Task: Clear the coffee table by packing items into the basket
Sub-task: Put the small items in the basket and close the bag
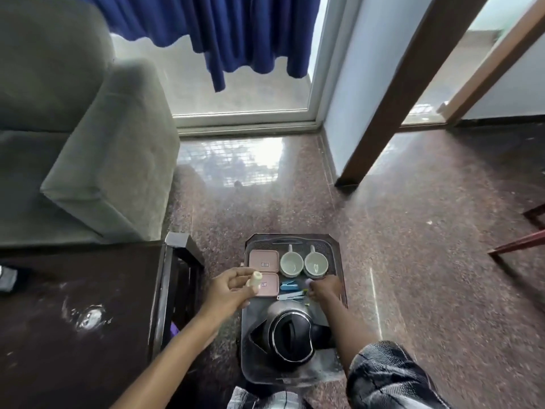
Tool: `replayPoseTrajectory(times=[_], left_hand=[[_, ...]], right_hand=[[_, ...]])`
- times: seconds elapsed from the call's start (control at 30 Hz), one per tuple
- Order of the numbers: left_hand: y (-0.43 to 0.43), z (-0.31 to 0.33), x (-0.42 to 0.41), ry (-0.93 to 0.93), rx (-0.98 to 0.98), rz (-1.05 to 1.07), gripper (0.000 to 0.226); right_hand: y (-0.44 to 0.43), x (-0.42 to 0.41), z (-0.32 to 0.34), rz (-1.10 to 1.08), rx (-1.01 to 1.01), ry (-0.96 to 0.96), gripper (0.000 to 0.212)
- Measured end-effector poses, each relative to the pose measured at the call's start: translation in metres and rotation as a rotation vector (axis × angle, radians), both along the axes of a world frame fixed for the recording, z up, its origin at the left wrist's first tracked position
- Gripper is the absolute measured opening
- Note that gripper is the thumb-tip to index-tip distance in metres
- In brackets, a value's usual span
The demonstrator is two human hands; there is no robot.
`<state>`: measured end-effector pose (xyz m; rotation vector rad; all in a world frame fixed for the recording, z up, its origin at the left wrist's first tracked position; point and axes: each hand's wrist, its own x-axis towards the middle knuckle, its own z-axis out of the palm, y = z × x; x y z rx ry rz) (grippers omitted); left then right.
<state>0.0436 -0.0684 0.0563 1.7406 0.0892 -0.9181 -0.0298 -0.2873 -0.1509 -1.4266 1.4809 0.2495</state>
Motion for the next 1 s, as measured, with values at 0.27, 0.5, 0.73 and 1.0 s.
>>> replayPoseTrajectory(times=[0.27, 0.5, 0.73, 1.0], left_hand=[[0.001, -0.006, -0.01, 0.076, -0.005, 0.051, 0.03], [0.001, -0.012, -0.014, 0.058, 0.015, 0.043, 0.027], [-0.007, -0.022, -0.013, -0.079, 0.116, -0.086, 0.031], [-0.019, -0.025, -0.013, -0.333, 0.284, -0.232, 0.029]], right_hand=[[0.006, 0.007, -0.036, -0.119, 0.109, -0.045, 0.011], [0.003, 0.002, -0.034, -0.036, 0.114, -0.053, 0.013], [0.018, 0.008, 0.079, -0.005, 0.166, -0.256, 0.024], [0.075, 0.001, 0.177, 0.239, 0.431, -0.556, 0.012]])
